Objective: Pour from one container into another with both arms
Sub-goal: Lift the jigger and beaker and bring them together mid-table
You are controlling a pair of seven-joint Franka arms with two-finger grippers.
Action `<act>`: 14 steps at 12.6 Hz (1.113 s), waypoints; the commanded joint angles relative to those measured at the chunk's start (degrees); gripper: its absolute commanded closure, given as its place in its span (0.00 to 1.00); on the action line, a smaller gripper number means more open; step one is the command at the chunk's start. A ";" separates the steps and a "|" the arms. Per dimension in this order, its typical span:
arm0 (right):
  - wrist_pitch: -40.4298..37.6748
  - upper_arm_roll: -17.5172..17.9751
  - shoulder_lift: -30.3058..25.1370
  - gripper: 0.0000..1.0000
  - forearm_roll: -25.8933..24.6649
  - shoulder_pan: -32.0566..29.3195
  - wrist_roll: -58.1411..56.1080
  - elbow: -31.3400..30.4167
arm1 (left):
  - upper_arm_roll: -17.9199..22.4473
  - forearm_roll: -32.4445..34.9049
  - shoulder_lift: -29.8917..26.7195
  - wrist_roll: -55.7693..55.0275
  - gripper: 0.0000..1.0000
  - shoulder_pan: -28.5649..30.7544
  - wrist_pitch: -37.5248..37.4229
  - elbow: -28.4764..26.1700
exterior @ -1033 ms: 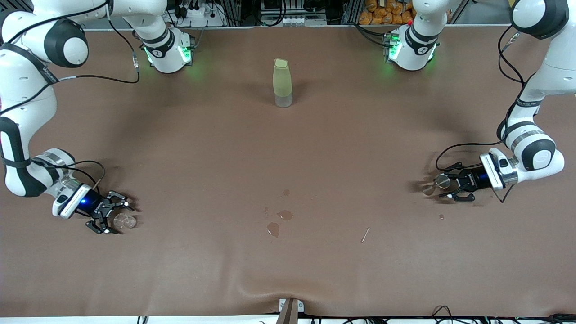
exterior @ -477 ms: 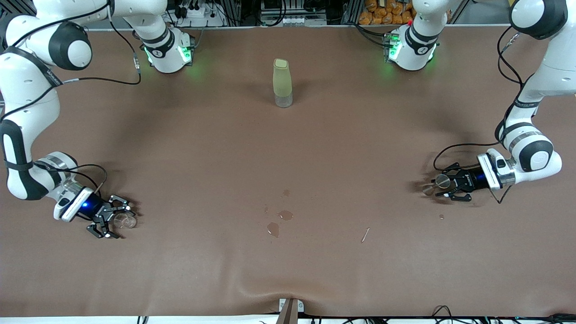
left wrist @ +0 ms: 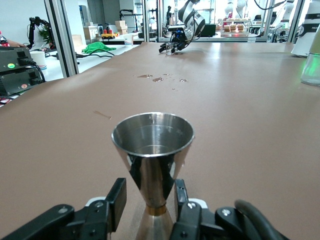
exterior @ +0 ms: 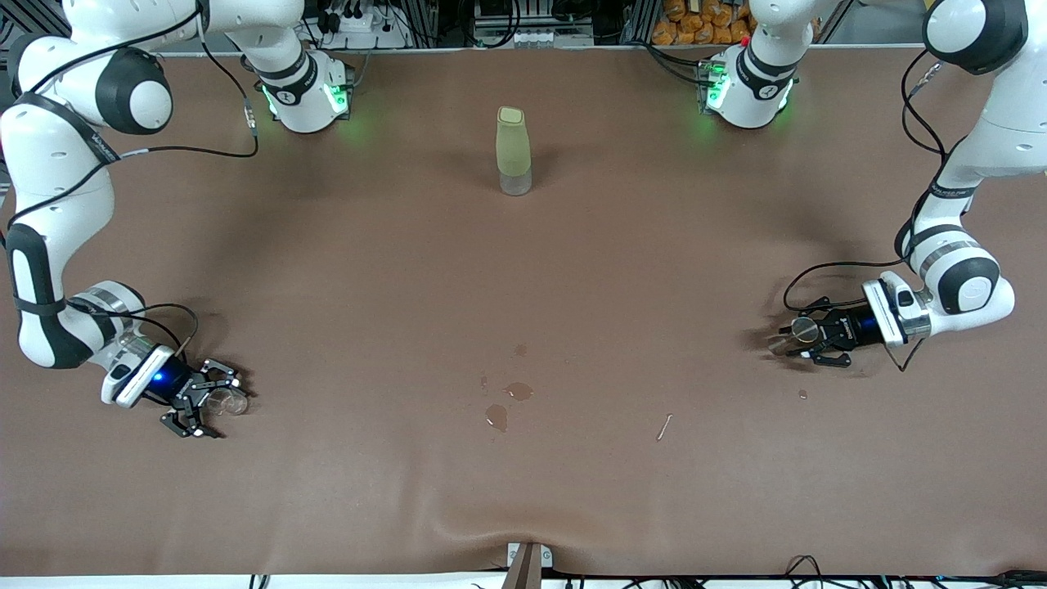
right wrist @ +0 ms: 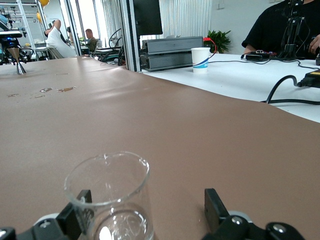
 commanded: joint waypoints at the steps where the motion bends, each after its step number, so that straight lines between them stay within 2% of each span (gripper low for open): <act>1: 0.77 -0.19 1.58 0.00 2.19 1.30 -0.78 1.96 | 0.09 -1.33 0.77 2.22 0.74 -0.12 -0.61 0.82; 2: 0.77 -0.19 1.58 0.00 2.28 1.39 -1.04 1.96 | 0.09 -1.41 1.03 2.49 0.84 -0.12 -0.61 0.82; 3: 0.77 -0.19 1.67 0.29 2.19 1.57 -1.05 2.04 | 0.09 -0.80 1.56 2.58 1.00 -0.03 -0.70 0.91; 4: 0.77 -0.27 1.67 0.70 2.19 1.66 -1.05 2.04 | 0.09 -1.06 1.74 2.49 1.00 -0.47 -0.70 0.99; 5: 0.77 -0.28 1.85 0.97 2.19 1.74 -1.05 2.04 | 0.09 -1.06 1.65 1.97 1.00 -0.64 -0.70 0.99; 6: 0.77 -0.28 1.94 1.00 2.19 1.66 -1.05 2.04 | 0.09 -1.06 1.30 1.27 1.00 -0.73 -0.78 0.99; 9: 0.77 -0.28 2.02 1.00 2.19 1.74 -1.05 2.04 | -2.00 -0.54 0.08 -4.34 1.00 -2.93 -1.05 1.35; 12: 0.69 -0.28 1.76 1.00 2.01 2.44 -0.87 4.32 | -6.92 -0.80 -2.91 -13.03 1.00 -4.42 0.52 1.34; 14: 0.60 -0.28 1.59 1.00 2.01 3.58 -0.52 6.17 | -10.26 -1.32 -4.32 -16.13 1.00 -6.70 6.39 1.26</act>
